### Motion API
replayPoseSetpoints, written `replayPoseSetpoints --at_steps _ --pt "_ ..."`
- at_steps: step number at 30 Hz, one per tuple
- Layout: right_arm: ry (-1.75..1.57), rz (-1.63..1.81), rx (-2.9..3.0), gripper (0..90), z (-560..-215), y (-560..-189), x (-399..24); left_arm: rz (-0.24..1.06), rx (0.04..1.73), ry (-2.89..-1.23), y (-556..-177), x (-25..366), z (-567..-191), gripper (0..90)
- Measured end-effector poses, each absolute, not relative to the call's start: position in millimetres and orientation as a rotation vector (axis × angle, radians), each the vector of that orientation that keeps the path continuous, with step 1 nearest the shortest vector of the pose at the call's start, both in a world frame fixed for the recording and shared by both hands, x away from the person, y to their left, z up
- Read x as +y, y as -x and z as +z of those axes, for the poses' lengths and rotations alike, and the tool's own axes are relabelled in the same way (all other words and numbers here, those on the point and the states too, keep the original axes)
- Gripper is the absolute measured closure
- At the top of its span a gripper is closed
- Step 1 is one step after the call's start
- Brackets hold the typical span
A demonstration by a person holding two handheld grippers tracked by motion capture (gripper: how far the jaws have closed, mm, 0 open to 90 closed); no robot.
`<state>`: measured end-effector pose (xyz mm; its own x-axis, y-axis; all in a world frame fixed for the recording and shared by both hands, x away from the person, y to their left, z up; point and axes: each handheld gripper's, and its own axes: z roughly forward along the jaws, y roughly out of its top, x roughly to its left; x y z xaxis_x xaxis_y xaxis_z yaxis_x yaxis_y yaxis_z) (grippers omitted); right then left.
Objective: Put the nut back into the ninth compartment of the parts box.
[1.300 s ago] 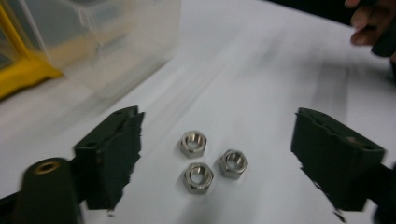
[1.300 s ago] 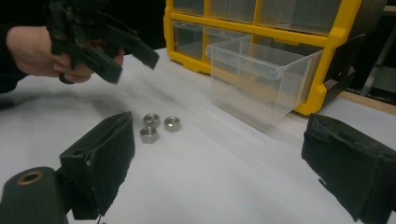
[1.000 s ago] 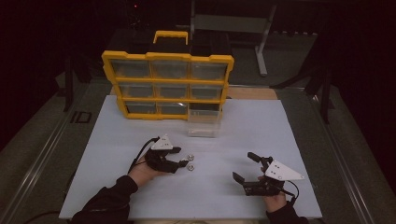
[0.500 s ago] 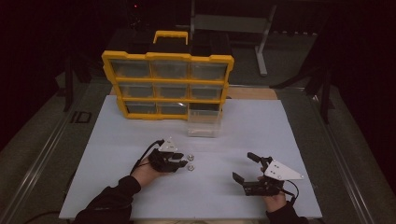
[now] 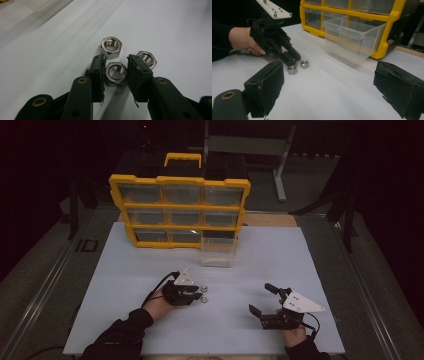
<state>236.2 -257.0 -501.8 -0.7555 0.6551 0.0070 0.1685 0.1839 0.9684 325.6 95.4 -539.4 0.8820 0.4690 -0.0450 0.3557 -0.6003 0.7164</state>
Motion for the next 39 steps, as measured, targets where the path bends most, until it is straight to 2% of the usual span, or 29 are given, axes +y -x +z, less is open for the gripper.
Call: replayPoseSetpoints --at_steps 14,27,39 --pt "-0.774 1.599 2.049 9.8 -502 -236 -258 0.183 0.603 -2.259 -327 101 -530 66.9" --pt "-0.771 1.598 2.047 9.8 -501 -236 -257 0.222 0.582 -2.225 -335 105 -491 67.0" --pt "-0.766 1.607 2.033 9.8 -500 -236 -258 0.258 0.599 -2.186 -358 103 -446 67.0"
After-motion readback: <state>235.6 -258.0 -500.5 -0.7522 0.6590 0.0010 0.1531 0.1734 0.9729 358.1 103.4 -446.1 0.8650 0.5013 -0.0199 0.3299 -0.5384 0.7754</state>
